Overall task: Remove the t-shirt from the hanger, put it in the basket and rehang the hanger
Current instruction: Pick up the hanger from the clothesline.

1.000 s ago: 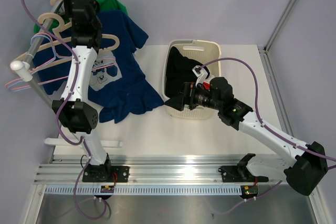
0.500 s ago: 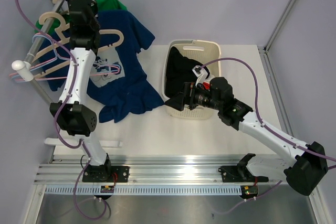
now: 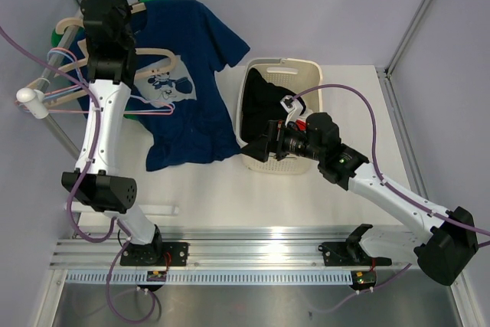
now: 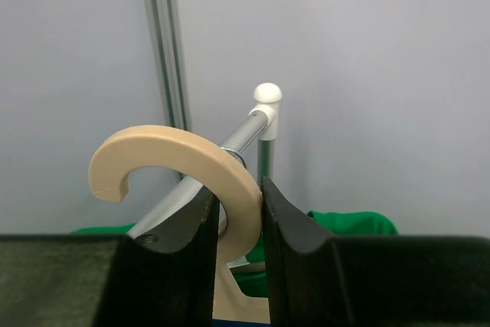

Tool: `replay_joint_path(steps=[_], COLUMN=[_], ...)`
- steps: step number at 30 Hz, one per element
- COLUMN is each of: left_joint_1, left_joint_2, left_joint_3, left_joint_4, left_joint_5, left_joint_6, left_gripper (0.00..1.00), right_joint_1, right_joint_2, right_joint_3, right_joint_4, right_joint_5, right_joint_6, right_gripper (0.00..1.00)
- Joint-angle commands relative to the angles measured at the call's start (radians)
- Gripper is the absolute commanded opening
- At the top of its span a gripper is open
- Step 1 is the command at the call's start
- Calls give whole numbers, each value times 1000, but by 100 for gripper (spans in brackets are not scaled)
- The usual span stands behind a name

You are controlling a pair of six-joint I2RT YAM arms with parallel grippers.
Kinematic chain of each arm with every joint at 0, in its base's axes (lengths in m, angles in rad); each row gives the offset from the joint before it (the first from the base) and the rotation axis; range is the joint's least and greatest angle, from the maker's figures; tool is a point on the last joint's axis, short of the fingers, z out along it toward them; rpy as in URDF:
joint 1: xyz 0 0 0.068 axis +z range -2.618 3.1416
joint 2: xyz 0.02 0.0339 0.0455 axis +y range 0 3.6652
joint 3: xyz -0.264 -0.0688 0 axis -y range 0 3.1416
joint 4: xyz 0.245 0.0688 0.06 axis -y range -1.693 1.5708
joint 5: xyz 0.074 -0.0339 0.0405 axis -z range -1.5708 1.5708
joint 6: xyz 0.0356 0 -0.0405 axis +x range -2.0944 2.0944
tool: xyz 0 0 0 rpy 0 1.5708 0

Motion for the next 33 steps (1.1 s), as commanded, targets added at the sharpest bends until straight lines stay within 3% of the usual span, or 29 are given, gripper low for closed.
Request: replay_joint_path(steps=[1, 27, 33], left_joint_1=[-5, -70, -80], left_joint_2=[-62, -267, -362], left_joint_3=[-11, -89, -165], left_joint_4=[53, 13, -5], left_joint_5=[84, 333, 437], left_joint_6=[-77, -293, -411], left_gripper=[0, 0, 0], right_joint_1=[12, 13, 13], right_joint_2=[-26, -43, -130], right_joint_3=[18, 23, 194], right_joint_4=[24, 33, -156], right_joint_5=[0, -28, 81], right_joint_6=[-20, -46, -222], right_gripper=[98, 99, 98])
